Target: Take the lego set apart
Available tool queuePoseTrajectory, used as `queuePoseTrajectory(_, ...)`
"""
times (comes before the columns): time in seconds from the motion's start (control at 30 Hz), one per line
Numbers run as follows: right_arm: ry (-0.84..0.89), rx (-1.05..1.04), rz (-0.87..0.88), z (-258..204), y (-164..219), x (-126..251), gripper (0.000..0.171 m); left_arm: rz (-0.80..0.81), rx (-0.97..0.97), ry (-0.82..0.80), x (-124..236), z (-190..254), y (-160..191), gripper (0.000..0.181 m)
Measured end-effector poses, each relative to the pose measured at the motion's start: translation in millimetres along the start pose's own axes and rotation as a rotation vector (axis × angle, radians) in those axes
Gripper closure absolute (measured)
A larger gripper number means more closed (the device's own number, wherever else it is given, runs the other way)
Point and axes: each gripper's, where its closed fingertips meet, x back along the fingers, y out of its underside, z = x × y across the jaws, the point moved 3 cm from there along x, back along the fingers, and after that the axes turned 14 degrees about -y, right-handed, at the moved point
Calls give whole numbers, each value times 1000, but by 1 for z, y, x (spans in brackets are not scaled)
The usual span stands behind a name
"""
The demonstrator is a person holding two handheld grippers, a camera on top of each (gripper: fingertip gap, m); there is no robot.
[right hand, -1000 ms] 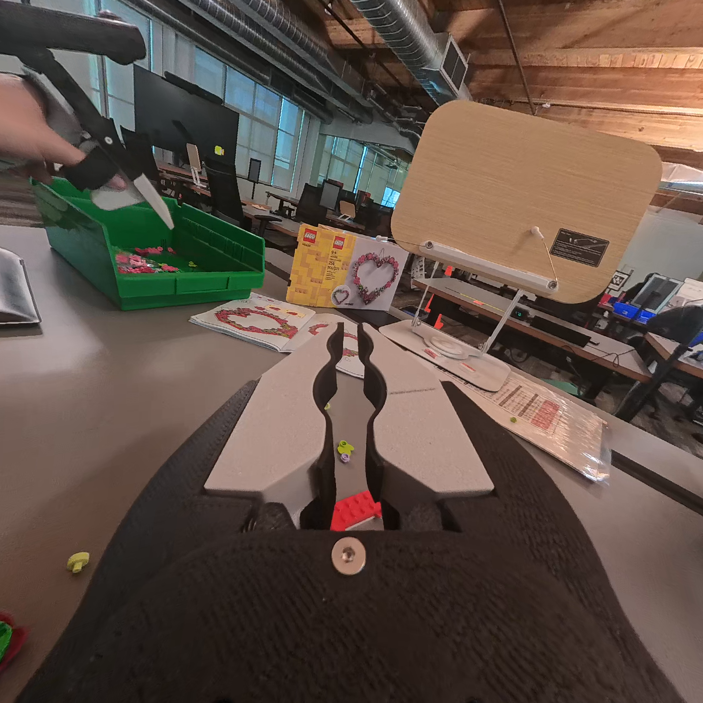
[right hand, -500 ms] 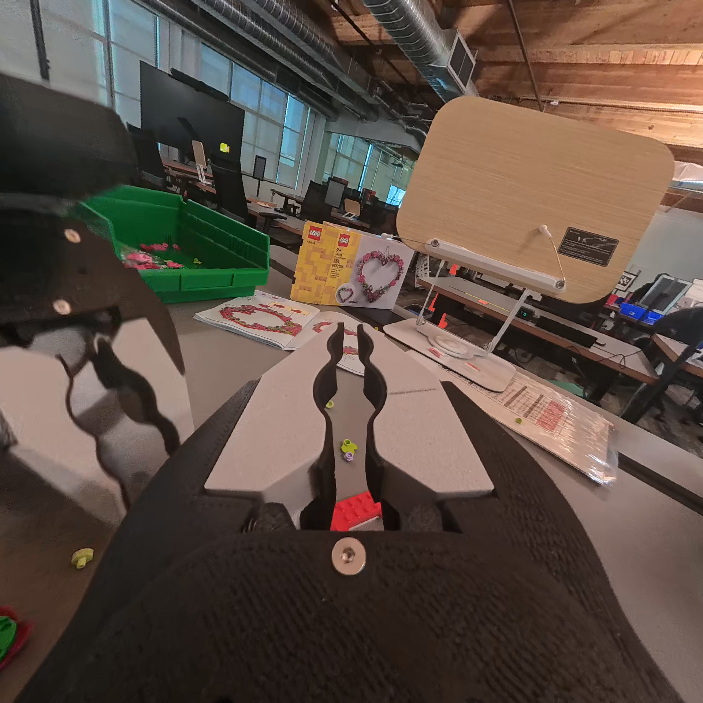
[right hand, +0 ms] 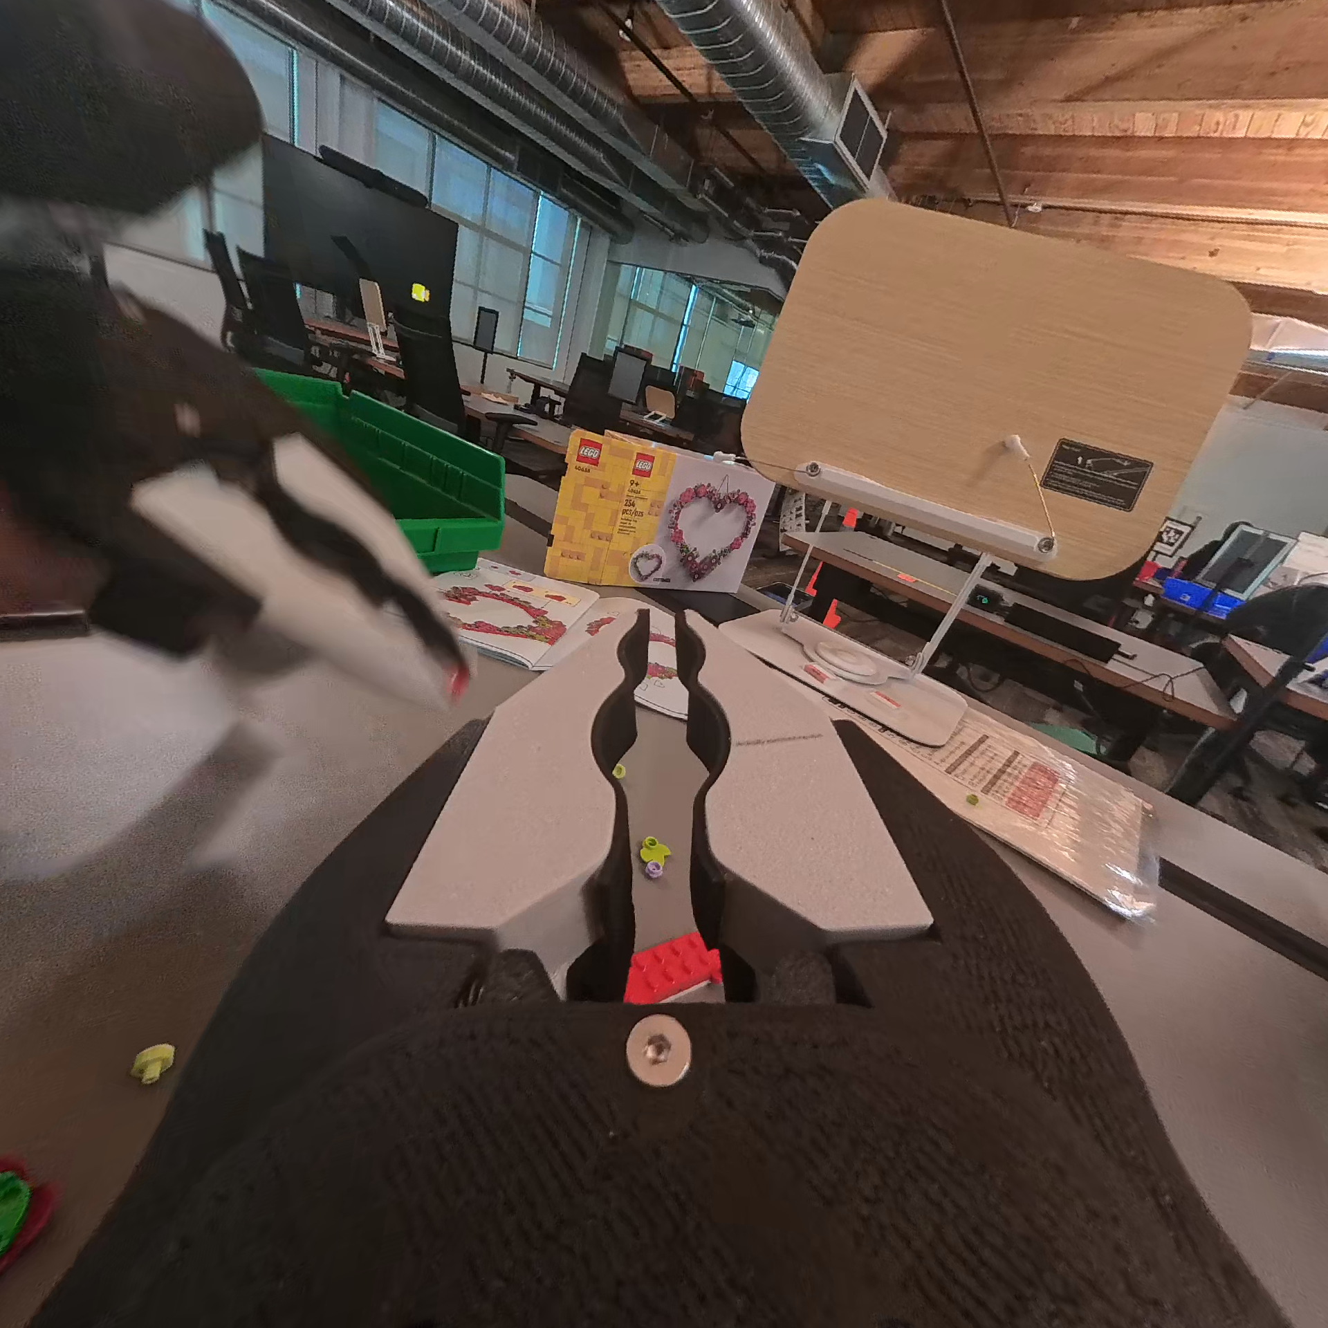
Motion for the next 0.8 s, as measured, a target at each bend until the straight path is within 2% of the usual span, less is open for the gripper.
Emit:
queuePoseTrajectory(0.1,0,-6,8,0,-1,0,166,-20,116,-459,46,-114,-3,170)
queuePoseTrajectory(0.17,-4,-10,10,0,-2,0,166,-187,164,-670,73,-174,21,170)
queuePoseTrajectory(0.2,-6,-10,10,-1,-2,0,166,-283,204,-724,82,-195,38,169)
queuePoseTrajectory(0.23,-7,-8,10,-1,-2,-1,166,-360,253,-758,88,-212,53,153)
queuePoseTrajectory(0.27,-8,-5,10,-2,-2,-1,166,-409,295,-779,91,-225,66,123)
queuePoseTrajectory(0.3,-9,-3,9,-2,-2,-1,166,-442,320,-778,92,-234,76,109)
queuePoseTrajectory(0.4,-7,0,7,-2,-2,-1,166,-511,339,-786,94,-244,93,97)
queuePoseTrajectory(0.5,-2,-2,5,-1,-1,-1,166,-482,295,-787,93,-235,87,94)
queuePoseTrajectory(0.57,0,-5,6,0,-1,0,166,-410,281,-669,82,-211,71,99)
queuePoseTrajectory(0.6,-1,-7,7,0,-1,0,166,-314,283,-535,72,-187,55,109)
queuePoseTrajectory(0.67,-3,-8,8,-1,-1,-1,166,-97,283,-119,54,-111,16,125)
queuePoseTrajectory(0.73,-7,-7,3,-1,0,-1,166,-33,236,207,46,-38,3,140)
queuePoseTrajectory(0.8,-11,-8,0,-2,1,-2,166,-48,152,230,29,-1,11,144)
